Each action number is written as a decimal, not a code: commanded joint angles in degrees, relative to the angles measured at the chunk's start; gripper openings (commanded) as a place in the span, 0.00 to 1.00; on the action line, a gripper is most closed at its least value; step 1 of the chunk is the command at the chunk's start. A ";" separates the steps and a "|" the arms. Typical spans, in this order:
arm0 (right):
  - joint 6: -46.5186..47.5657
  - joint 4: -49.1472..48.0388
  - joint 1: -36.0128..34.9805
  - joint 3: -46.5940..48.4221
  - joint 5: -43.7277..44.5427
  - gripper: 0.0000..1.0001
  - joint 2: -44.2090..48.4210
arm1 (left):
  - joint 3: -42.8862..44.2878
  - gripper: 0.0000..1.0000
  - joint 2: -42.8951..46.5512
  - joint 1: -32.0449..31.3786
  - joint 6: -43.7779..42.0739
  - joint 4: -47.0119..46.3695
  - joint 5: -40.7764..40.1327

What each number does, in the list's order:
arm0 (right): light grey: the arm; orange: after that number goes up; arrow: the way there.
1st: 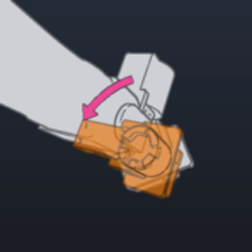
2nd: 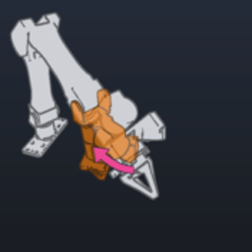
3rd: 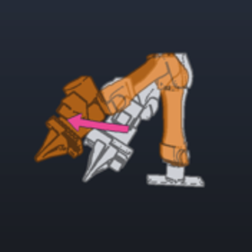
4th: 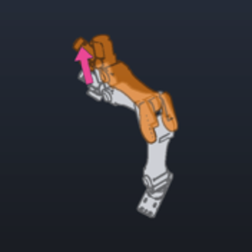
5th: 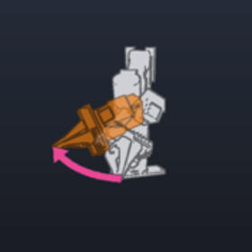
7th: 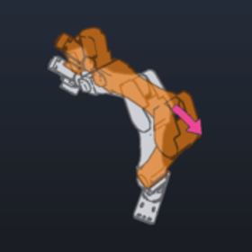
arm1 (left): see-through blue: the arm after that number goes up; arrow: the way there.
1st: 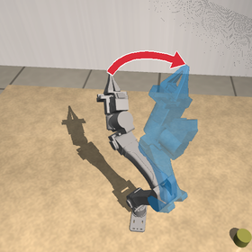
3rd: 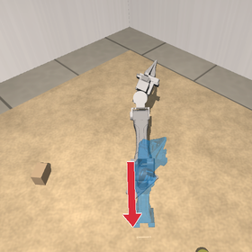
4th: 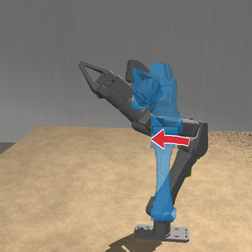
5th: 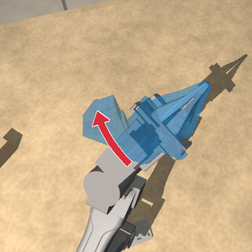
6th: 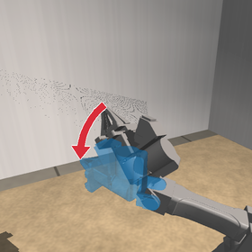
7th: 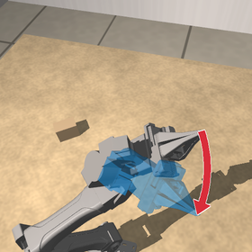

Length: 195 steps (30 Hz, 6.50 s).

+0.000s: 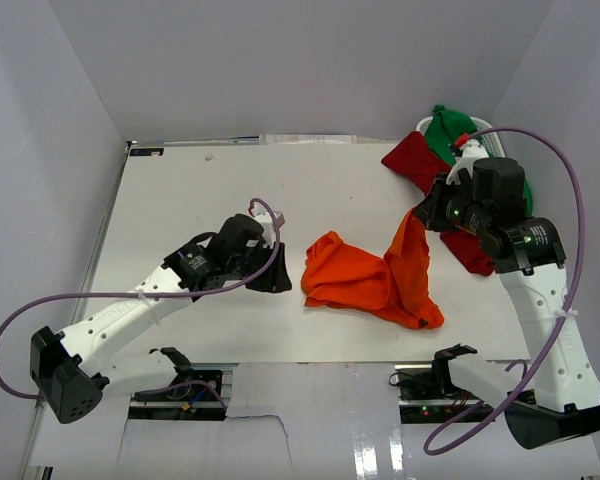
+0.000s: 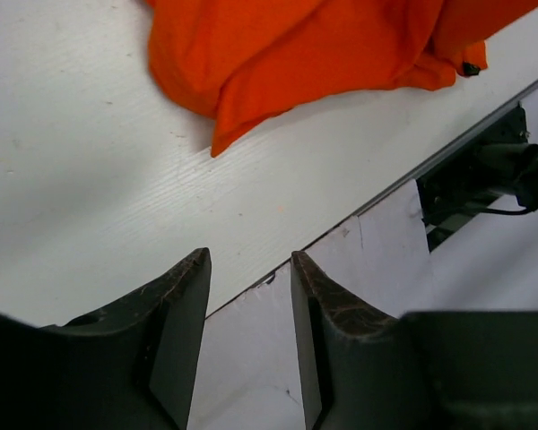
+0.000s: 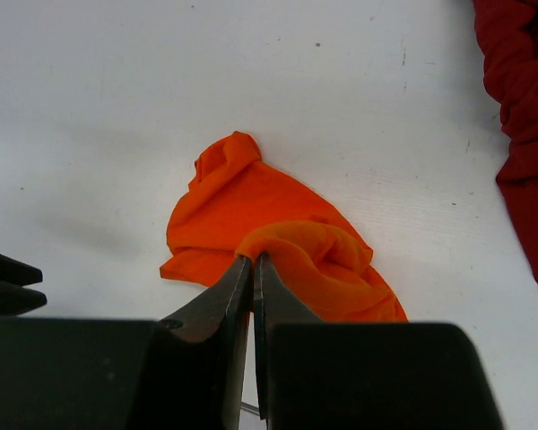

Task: Fold and stack the t-shirts
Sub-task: Flatten out the tshirt

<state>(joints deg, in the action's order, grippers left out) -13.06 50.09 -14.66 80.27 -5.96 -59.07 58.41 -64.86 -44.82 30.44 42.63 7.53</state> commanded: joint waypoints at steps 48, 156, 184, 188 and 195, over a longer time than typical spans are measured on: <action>1.02 -3.50 -0.11 -3.54 -2.57 0.08 2.55 | -11.22 0.33 -22.50 -8.62 2.35 -34.90 -7.62; -13.65 -39.98 -1.33 -46.07 -29.65 0.08 -4.75 | -12.35 0.00 -2.12 36.47 10.60 -5.73 -3.57; -12.25 -7.38 -3.36 -44.15 -4.24 0.08 16.44 | 1.35 0.00 -10.72 44.64 6.04 13.09 -20.62; -11.38 -7.10 -3.45 -44.58 -6.78 0.08 16.44 | 0.92 0.00 -10.82 46.66 4.90 11.43 -19.41; -9.62 -8.69 -3.71 -34.94 -4.95 0.08 14.53 | -0.15 0.00 -11.34 46.66 4.37 10.28 -17.55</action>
<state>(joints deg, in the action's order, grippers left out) -24.86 42.83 -18.15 37.01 -12.45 -42.78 57.52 -77.06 1.56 35.68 54.35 -10.44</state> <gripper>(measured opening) 0.080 0.021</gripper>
